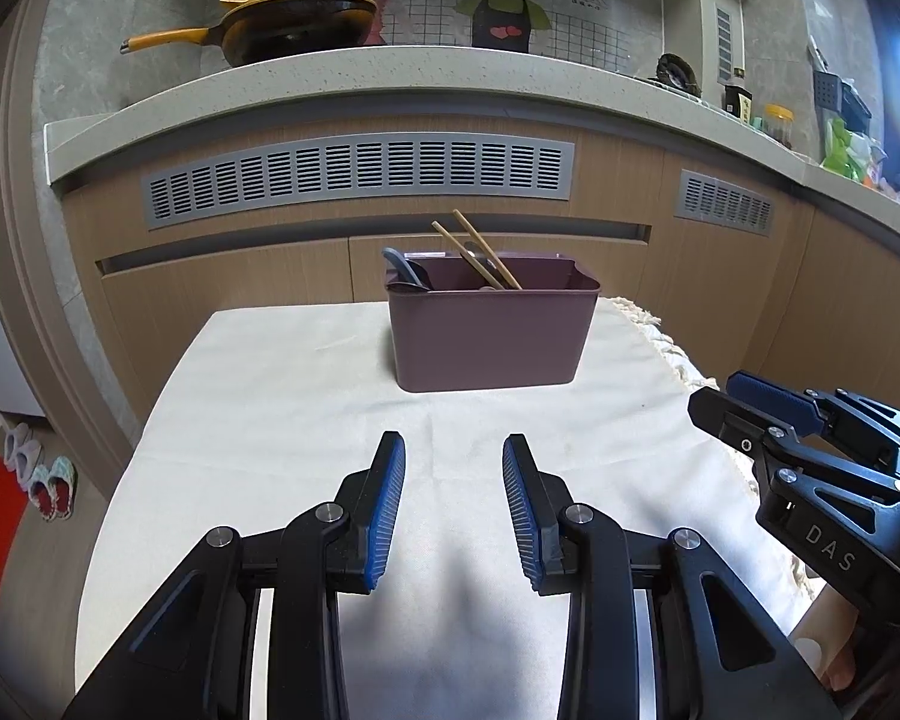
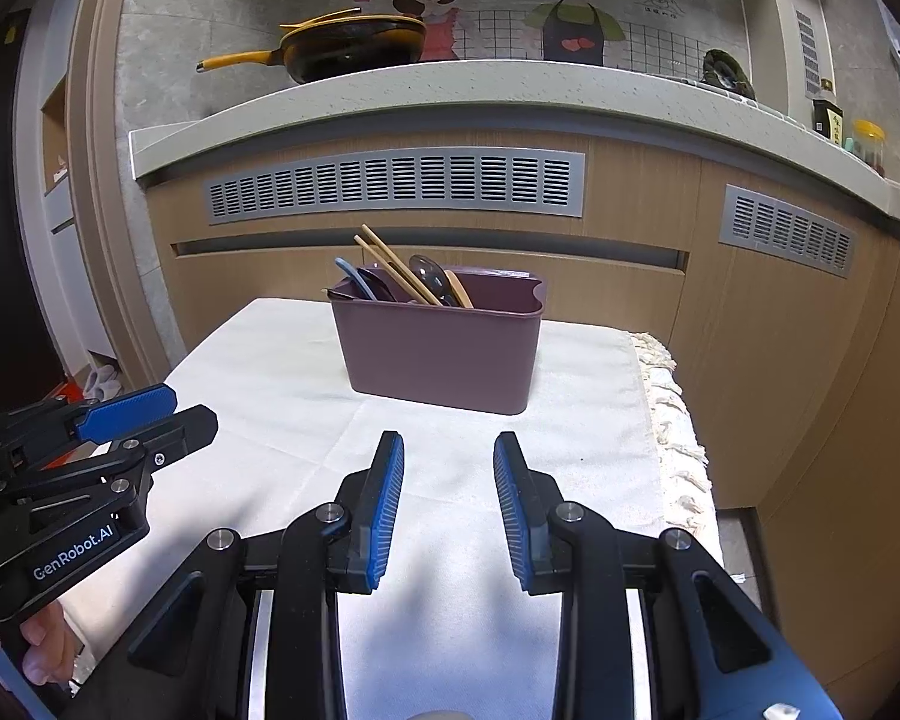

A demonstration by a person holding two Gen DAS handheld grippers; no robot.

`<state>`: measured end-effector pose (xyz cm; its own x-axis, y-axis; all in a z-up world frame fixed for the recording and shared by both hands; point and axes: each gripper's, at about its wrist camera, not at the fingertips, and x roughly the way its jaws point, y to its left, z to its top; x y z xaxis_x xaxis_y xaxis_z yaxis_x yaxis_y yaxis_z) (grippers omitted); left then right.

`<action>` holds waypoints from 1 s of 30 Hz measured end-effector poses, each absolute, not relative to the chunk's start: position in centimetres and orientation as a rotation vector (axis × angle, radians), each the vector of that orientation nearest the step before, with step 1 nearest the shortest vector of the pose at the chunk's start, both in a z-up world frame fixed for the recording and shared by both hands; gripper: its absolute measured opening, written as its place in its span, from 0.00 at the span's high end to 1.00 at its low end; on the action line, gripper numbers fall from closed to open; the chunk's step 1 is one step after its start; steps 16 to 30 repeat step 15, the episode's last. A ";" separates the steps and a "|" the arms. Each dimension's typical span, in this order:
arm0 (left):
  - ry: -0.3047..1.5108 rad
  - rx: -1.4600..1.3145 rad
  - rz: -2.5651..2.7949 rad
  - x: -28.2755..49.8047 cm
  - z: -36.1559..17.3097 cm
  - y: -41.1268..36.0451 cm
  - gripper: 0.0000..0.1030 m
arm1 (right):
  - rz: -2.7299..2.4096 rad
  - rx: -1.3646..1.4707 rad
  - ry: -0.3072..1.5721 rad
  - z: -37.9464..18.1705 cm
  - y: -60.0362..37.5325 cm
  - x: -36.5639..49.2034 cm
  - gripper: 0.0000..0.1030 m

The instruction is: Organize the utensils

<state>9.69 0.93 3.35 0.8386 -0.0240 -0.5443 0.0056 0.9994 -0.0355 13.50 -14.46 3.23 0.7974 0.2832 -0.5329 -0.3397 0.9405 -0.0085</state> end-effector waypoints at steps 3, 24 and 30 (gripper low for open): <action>0.578 -0.034 -0.015 9.7 3.3 0.9 0.66 | 0.335 -0.103 0.556 3.2 -14.5 13.5 0.72; 0.577 -0.034 -0.024 9.8 3.4 1.0 0.66 | 0.327 -0.096 0.555 3.3 -14.8 13.6 0.72; 0.577 -0.034 -0.024 9.8 3.4 1.0 0.66 | 0.327 -0.096 0.555 3.3 -14.8 13.6 0.72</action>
